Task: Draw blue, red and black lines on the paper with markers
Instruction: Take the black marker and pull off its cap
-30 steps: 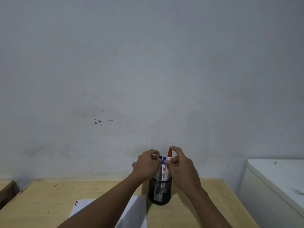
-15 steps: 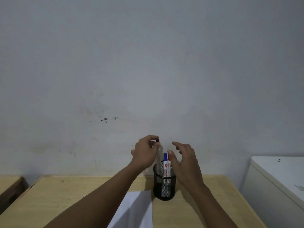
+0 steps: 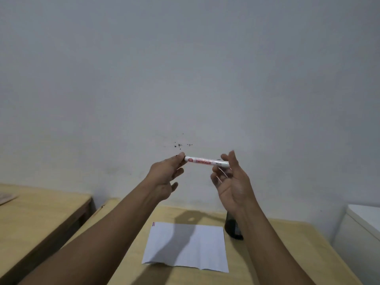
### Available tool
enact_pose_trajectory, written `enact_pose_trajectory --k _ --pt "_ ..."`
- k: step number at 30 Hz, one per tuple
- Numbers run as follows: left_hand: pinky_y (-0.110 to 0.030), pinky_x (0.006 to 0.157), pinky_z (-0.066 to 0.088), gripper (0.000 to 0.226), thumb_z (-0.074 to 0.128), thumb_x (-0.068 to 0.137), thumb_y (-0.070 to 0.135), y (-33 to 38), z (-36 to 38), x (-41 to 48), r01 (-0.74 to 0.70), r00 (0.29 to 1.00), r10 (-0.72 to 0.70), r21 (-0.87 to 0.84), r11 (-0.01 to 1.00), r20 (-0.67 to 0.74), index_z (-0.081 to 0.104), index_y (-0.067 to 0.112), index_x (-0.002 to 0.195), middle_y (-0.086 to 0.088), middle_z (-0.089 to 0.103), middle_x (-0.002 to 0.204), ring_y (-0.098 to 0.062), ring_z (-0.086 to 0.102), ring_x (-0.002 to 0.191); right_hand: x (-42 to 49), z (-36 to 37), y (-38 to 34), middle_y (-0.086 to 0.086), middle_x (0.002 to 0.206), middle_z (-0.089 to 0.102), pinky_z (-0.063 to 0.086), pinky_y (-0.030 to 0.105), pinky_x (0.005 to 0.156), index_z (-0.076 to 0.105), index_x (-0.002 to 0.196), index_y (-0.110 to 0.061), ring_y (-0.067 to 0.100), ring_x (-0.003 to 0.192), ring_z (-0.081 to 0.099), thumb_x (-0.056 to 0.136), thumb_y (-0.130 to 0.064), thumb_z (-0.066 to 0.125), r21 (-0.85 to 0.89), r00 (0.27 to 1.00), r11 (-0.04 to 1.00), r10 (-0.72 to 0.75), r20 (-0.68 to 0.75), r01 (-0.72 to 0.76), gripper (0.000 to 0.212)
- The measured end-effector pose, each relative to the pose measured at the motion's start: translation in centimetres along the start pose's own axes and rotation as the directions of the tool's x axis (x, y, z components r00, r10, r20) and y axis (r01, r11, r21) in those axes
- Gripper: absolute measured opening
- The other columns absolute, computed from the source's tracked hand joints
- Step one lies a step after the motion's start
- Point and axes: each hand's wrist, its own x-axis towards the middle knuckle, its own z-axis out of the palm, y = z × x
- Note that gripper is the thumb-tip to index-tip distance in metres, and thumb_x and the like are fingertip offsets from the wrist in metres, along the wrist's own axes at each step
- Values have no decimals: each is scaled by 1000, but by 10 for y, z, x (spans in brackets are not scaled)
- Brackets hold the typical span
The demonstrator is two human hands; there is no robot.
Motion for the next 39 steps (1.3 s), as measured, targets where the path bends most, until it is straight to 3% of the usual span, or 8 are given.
enact_pose_trajectory --k 2,4,11,19,22,27,34,39 --pt "-40 86 36 22 76 80 42 -2 -6 -6 24 999 -24 -13 1000 22 72 24 93 14 78 96 -9 60 98 -4 17 9 1 79 67 59 24 63 70 94 -8 12 66 65 80 -22 76 40 998 999 -20 52 18 21" --pt "-40 87 36 24 76 81 43 -2 -10 -11 27 998 -27 -7 1000 56 73 24 95 12 78 101 -10 59 101 -9 32 18 4 77 71 60 24 64 73 92 -7 13 66 66 89 -9 72 -85 997 996 -34 73 40 4" --pt "-42 91 35 21 74 81 44 9 -22 -12 -23 998 24 -12 1000 54 76 24 88 15 79 93 -9 59 101 -11 55 31 26 94 78 61 30 77 79 92 -8 20 76 71 89 -9 75 -381 975 899 -173 141 215 5" --pt "-40 89 34 24 75 80 47 16 -28 -4 22 998 -22 0 1000 59 73 24 88 15 78 94 -8 58 93 -8 59 33 12 87 79 63 31 77 79 95 -2 18 69 72 85 -7 78 -504 926 777 -295 236 376 11" --pt "-40 89 34 26 76 78 48 18 -30 2 58 996 -59 19 998 72 72 25 89 16 78 89 -8 57 94 -5 55 32 12 93 77 63 33 78 80 95 -6 18 76 73 85 -7 78 -538 905 731 -286 316 419 10" --pt "-40 83 35 28 79 75 49 17 -35 9 103 993 -106 48 993 58 70 26 88 16 76 80 -9 56 90 -1 48 34 10 108 76 55 20 83 80 96 -11 11 99 74 89 5 70 -560 845 651 -263 466 511 20" --pt "-42 79 36 32 81 72 48 10 -36 19 136 990 -140 126 983 24 69 23 87 14 69 58 -13 57 90 10 34 45 -8 95 78 54 20 86 80 85 -2 8 98 73 89 16 62 -588 799 579 -207 564 565 26" --pt "-41 74 37 30 82 72 46 3 -38 27 189 981 -194 141 972 21 68 22 83 12 68 58 -13 56 90 13 25 48 -2 102 80 54 20 91 80 89 -4 7 104 73 92 12 61 -621 797 548 -157 583 561 25"
